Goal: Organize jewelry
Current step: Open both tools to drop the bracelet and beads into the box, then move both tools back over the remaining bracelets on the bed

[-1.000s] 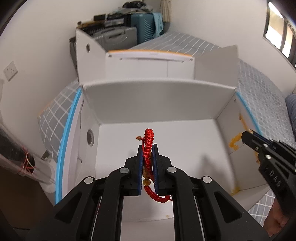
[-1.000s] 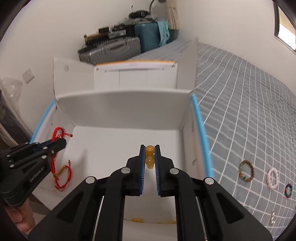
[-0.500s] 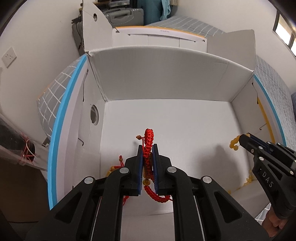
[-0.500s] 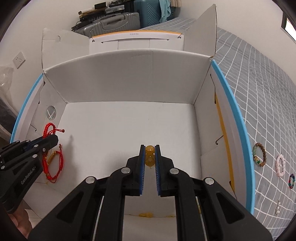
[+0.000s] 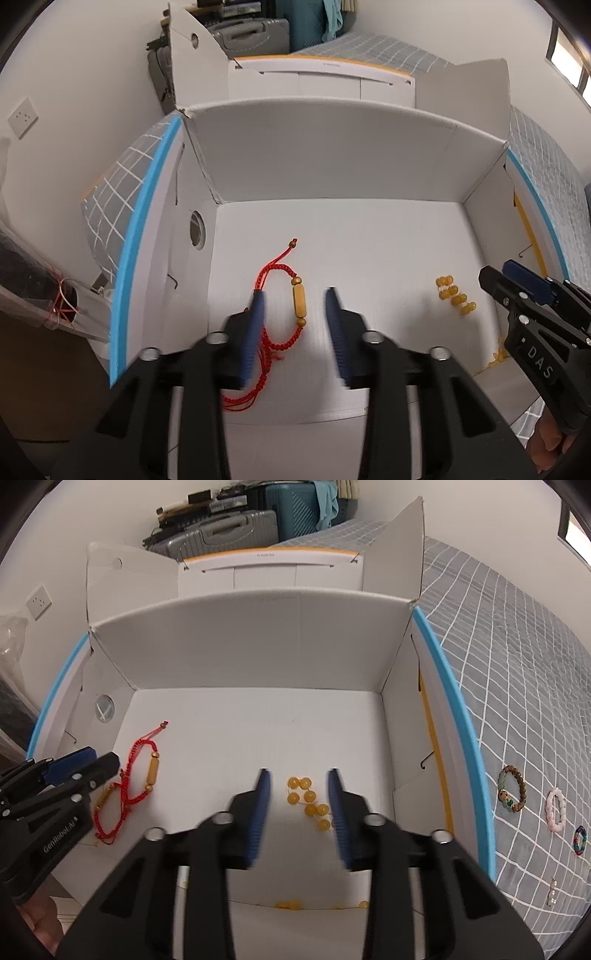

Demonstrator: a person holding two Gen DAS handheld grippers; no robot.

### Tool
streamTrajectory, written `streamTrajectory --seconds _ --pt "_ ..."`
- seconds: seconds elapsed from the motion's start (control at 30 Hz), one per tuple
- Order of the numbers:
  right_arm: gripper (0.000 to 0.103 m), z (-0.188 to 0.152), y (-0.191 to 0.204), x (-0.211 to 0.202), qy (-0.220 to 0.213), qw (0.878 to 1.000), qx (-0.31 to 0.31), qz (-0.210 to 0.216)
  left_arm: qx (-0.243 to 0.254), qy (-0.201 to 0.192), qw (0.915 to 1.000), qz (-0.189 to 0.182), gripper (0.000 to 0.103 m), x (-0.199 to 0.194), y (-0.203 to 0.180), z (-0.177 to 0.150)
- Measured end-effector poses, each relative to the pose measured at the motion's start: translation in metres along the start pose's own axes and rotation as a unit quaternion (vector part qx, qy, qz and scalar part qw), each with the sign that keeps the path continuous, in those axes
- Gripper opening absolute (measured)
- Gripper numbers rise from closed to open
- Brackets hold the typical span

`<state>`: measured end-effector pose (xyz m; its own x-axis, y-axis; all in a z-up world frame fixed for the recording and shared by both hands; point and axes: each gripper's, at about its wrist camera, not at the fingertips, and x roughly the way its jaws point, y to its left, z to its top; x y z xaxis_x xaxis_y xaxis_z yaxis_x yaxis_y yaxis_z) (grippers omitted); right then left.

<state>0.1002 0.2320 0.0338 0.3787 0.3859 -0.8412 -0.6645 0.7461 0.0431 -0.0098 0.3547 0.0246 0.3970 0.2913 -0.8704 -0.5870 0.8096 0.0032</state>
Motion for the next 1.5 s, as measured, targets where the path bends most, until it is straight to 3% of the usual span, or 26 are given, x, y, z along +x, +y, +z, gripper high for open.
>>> streamTrajectory --seconds 0.07,0.2,0.5,0.67,1.07,1.5 --pt "0.043 0.001 0.0 -0.005 -0.006 1.0 -0.003 -0.001 -0.004 -0.006 1.0 0.001 0.053 -0.004 0.001 0.0" --pt "0.067 0.001 -0.001 -0.021 -0.027 1.0 -0.004 0.006 -0.008 -0.026 0.9996 0.004 0.064 -0.017 0.002 0.001" --pt "0.09 0.001 -0.012 -0.05 -0.06 0.998 0.003 -0.001 -0.015 -0.072 0.9972 0.013 0.091 -0.043 -0.002 0.003" --pt "0.095 0.002 -0.025 -0.063 -0.071 0.997 0.014 -0.004 -0.01 -0.085 0.9963 0.003 0.097 -0.055 -0.011 0.005" --pt "0.095 -0.001 -0.086 -0.103 -0.103 0.993 0.05 -0.041 0.022 -0.104 0.994 -0.023 0.097 -0.075 -0.06 0.01" --pt "0.095 -0.029 -0.196 -0.14 -0.115 0.98 0.121 -0.109 0.089 -0.112 0.9868 -0.076 0.097 -0.08 -0.16 0.017"
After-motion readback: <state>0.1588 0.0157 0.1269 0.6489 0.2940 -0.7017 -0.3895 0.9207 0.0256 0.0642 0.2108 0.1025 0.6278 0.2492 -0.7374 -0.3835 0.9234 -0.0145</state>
